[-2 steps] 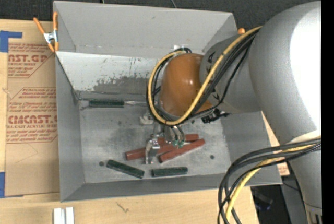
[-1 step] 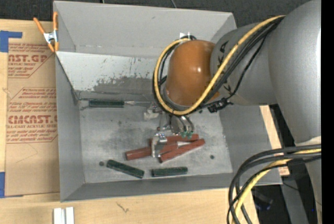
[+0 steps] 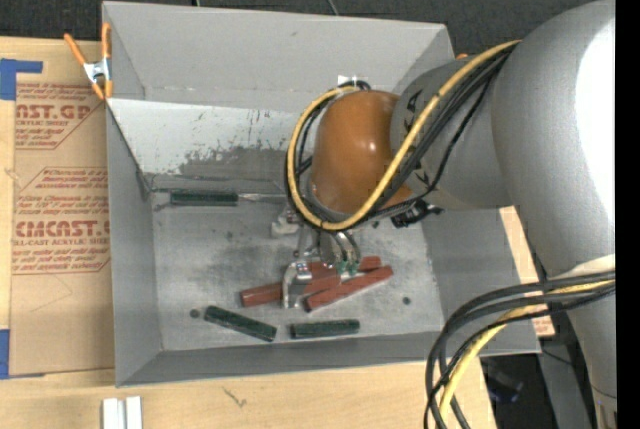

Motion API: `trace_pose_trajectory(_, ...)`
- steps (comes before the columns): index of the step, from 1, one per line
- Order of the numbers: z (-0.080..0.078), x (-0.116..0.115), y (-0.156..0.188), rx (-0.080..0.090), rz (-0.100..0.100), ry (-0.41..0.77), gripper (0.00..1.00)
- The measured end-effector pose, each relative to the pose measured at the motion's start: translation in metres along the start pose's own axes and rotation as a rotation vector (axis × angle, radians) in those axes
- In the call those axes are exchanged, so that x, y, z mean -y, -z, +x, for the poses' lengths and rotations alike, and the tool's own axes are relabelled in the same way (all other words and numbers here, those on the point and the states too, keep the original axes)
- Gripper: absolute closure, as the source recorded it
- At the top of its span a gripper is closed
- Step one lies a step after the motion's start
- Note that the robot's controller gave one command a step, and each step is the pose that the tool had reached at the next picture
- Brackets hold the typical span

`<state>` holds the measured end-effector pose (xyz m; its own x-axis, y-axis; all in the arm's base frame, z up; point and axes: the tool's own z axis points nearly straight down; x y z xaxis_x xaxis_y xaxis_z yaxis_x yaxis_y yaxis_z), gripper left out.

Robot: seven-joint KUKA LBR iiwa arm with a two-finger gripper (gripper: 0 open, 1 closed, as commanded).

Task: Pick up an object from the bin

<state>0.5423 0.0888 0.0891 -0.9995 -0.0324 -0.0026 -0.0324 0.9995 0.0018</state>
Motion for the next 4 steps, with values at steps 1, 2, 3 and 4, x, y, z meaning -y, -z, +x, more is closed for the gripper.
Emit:
trace_pose_trajectory(1, -0.0064, 0.0013, -0.0144, 0.004, 0.004, 0.163, 0.0)
trace_pose_trajectory(2, -0.009, -0.0043, -0.0126, 0.012, 0.0, 0.154, 1.0)
trace_pose_trajectory(3, -0.009, -0.0043, -0.0126, 0.012, 0.0, 0.153, 1.0)
trace_pose_trajectory(4, -0.008, -0.004, -0.009, 0.008, 0.0, 0.153, 1.0)
